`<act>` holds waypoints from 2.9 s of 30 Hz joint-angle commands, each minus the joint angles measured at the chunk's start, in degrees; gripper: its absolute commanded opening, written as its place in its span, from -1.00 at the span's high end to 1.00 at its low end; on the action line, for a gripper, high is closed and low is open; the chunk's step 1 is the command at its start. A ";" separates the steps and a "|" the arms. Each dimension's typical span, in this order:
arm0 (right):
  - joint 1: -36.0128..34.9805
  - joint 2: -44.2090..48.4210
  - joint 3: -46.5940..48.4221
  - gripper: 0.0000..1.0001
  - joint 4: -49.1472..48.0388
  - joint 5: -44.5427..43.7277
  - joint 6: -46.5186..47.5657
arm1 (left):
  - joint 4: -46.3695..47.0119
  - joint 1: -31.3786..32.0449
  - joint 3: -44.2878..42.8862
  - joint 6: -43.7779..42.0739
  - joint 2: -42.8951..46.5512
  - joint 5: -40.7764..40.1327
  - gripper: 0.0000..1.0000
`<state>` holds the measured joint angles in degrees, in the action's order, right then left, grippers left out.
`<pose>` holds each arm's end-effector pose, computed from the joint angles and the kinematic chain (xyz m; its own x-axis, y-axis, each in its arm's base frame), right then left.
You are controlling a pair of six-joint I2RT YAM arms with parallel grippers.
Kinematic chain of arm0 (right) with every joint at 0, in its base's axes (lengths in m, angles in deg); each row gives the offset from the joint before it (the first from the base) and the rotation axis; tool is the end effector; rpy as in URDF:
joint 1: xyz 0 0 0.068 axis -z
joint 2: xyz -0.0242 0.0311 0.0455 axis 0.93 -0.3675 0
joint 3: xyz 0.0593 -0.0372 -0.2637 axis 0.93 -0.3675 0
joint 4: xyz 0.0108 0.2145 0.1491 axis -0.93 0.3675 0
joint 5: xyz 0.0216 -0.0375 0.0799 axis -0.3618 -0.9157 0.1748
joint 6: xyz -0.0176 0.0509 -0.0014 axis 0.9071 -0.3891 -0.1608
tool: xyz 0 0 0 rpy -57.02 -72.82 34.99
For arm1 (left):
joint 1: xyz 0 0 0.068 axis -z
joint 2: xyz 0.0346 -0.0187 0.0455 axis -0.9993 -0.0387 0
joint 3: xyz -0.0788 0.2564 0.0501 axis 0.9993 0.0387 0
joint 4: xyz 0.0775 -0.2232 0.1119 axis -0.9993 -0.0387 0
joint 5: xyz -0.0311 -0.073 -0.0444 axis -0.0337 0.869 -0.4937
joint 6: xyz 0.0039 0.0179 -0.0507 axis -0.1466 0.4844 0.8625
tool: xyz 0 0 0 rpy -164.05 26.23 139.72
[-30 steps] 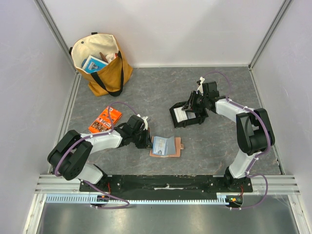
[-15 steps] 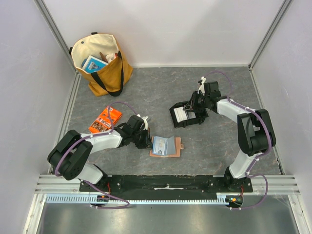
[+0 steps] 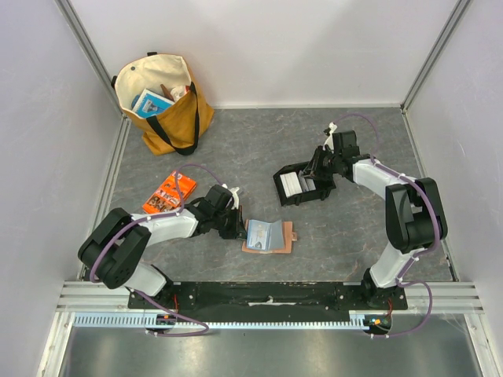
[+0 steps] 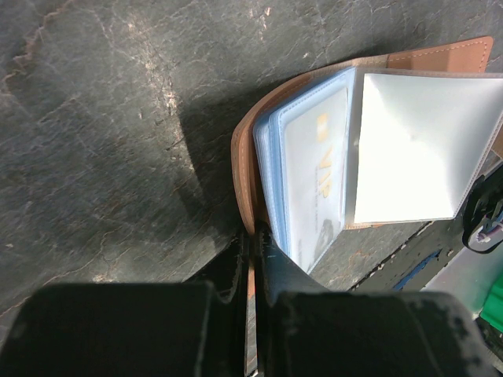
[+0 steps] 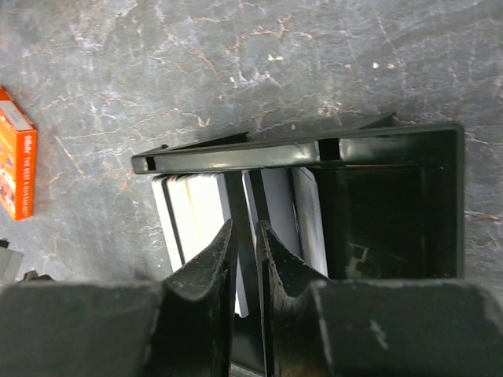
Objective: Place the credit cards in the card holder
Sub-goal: Pick up the credit card from the storage box.
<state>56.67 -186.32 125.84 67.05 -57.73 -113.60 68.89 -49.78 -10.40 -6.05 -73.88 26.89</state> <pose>0.3533 0.0878 0.1918 -0.8469 0.2646 -0.4613 -0.0539 0.8202 0.5695 0.1967 -0.1689 0.1360 -0.9513 0.0442 -0.3050 0.2161 0.8014 -0.5577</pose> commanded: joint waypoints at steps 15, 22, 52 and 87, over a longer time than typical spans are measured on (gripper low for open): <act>-0.01 -2.41 0.69 0.87 3.95 -3.45 5.09 | -1.79 0.23 0.51 -2.63 -1.85 -1.89 0.96; 0.08 2.33 1.74 1.00 4.39 -3.18 5.80 | -1.97 0.15 0.34 -2.55 -1.40 -1.88 0.96; -7.30 -2.58 4.82 0.52 7.11 -14.34 7.55 | -2.32 0.15 0.34 -2.55 -1.58 -1.62 0.96; -33.21 12.01 13.43 1.00 28.38 -66.11 -7.29 | -2.76 0.15 -0.19 -2.11 -1.23 -2.24 0.97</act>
<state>28.69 -176.77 135.94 91.92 -112.83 -113.85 68.83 -49.78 -10.44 -6.07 -73.88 26.91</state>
